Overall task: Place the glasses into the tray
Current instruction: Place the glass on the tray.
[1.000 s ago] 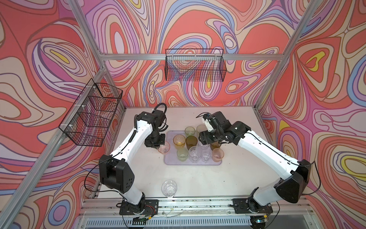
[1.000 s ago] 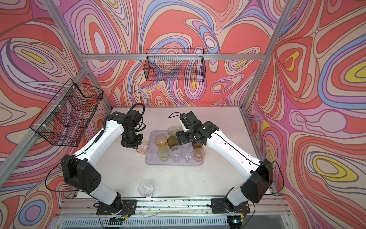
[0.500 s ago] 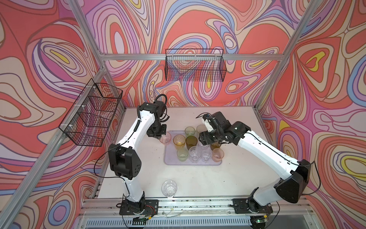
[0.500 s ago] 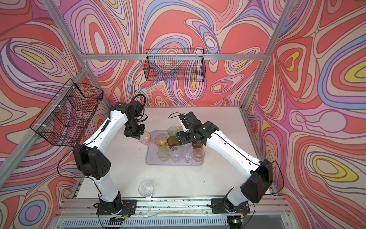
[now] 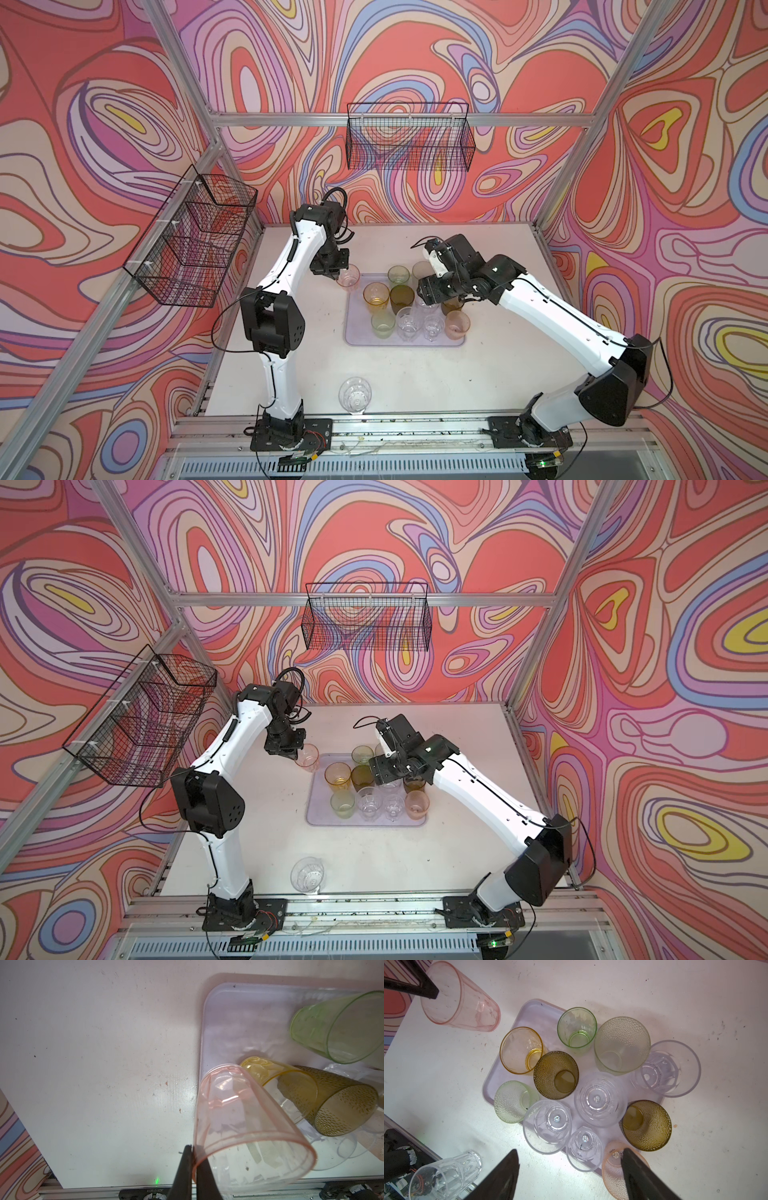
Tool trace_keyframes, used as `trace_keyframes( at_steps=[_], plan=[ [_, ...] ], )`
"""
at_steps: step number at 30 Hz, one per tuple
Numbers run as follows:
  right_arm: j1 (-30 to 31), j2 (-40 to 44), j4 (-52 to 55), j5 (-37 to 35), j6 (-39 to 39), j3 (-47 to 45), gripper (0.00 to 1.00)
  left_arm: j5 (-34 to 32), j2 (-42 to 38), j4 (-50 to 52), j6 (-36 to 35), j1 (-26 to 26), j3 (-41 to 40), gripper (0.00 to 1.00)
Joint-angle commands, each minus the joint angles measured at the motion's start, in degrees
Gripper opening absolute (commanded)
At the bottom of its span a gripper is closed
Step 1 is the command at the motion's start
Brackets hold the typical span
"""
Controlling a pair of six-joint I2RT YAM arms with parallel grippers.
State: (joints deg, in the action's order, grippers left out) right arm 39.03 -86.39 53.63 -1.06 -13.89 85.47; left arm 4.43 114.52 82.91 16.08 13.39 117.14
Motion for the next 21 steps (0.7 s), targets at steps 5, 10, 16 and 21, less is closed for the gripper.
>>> trace_keyframes(
  at_steps=[5, 10, 16, 21],
  plan=[
    [-0.26, -0.98, 0.69, -0.16, 1.06, 0.75, 0.8, 0.43, 5.27, 3.16, -0.39, -0.47, 6.53, 0.01],
    [-0.27, -1.14, 0.61, -0.17, 1.24, 0.16, 0.8, 1.27, 7.81, 2.1, 0.86, -0.65, 9.06, 0.01],
    [-0.23, -0.91, 0.58, -0.23, 1.45, -0.27, 0.8, 2.25, 11.01, 1.92, 1.63, -0.81, 12.78, 0.02],
    [-0.28, -0.78, 0.35, -0.34, 1.59, -0.84, 0.8, 3.62, 12.9, 0.99, 2.62, -0.84, 14.48, 0.02]
  ],
)
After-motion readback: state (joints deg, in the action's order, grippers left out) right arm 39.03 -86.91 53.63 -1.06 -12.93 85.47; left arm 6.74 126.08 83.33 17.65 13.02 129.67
